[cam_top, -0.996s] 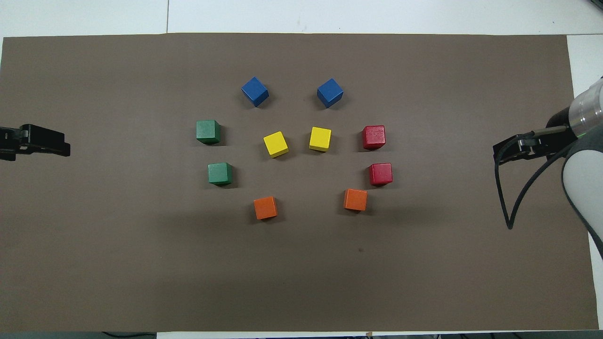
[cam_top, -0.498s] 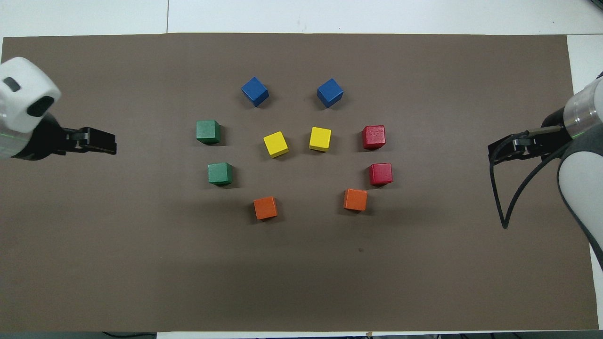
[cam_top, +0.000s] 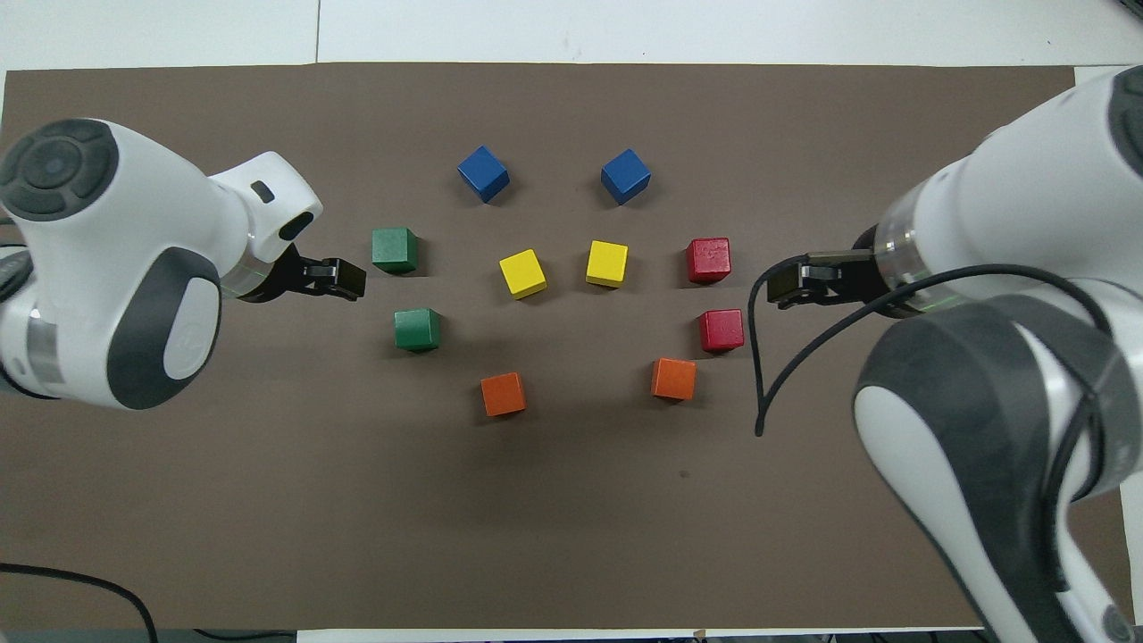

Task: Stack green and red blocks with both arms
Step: 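Grasp the green block with the left gripper while the right gripper grasps red, then move green outward with the left gripper while the right gripper moves red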

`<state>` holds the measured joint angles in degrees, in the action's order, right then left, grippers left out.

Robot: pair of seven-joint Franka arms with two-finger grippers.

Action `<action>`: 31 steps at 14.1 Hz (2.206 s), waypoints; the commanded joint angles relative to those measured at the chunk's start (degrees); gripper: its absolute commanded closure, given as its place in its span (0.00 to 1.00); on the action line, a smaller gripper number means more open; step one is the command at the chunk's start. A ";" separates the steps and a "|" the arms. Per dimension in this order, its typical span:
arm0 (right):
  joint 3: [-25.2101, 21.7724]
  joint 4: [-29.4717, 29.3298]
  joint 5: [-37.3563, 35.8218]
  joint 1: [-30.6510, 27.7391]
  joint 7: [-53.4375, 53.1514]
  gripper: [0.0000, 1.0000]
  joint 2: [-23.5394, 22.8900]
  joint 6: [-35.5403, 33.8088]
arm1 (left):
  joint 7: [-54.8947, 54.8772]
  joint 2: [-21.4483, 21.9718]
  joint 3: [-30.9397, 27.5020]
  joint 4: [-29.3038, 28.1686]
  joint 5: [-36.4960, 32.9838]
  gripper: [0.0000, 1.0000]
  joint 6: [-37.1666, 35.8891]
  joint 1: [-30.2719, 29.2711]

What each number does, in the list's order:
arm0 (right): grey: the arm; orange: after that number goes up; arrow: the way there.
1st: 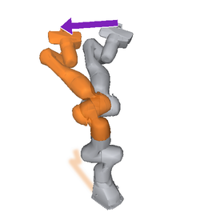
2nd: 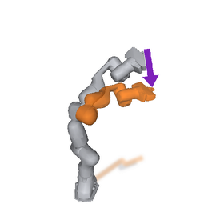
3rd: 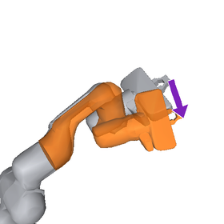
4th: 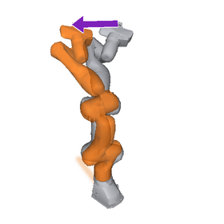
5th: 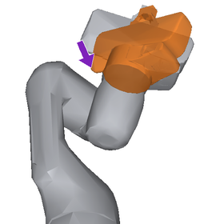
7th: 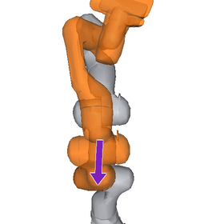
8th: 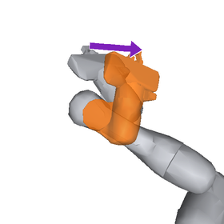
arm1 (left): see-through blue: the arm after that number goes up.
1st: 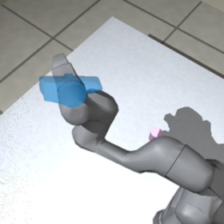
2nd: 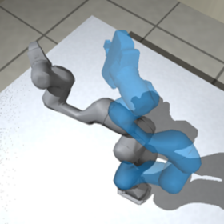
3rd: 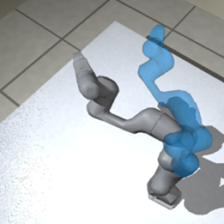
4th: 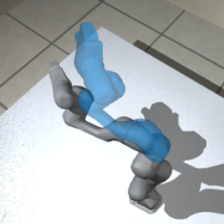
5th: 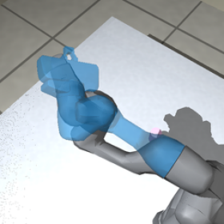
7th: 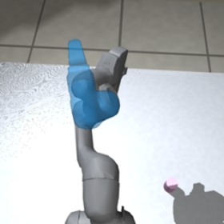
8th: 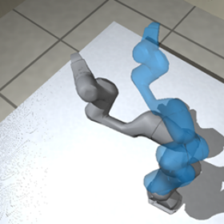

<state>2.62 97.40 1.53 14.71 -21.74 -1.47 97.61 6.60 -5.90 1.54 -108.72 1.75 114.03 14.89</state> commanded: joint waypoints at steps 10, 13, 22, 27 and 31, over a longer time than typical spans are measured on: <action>-0.25 15.43 0.85 2.08 -1.92 0.00 -3.46 21.38 | 4.47 -2.09 -0.83 -11.08 0.71 0.00 15.25 5.94; -0.34 18.17 0.85 0.68 3.89 0.00 -3.02 23.59 | 5.70 -3.06 -0.75 -11.08 0.71 0.00 16.22 6.72; -0.34 21.86 0.76 0.41 5.04 0.00 -4.24 29.12 | 7.11 -6.66 -0.83 -11.08 0.71 0.00 19.21 8.31; -0.25 24.76 0.85 0.84 4.78 0.00 -5.47 33.87 | 7.02 -8.16 -0.83 -11.25 0.71 0.00 20.71 8.40; -0.25 24.76 0.85 1.20 4.43 0.00 -7.32 36.59 | 6.76 -8.16 -0.83 -12.04 0.71 0.14 21.41 8.40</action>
<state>2.11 121.59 1.53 16.16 -17.98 -8.11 131.92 13.30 -14.31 1.56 -119.23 1.91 133.34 22.22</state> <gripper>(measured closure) 0.000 0.026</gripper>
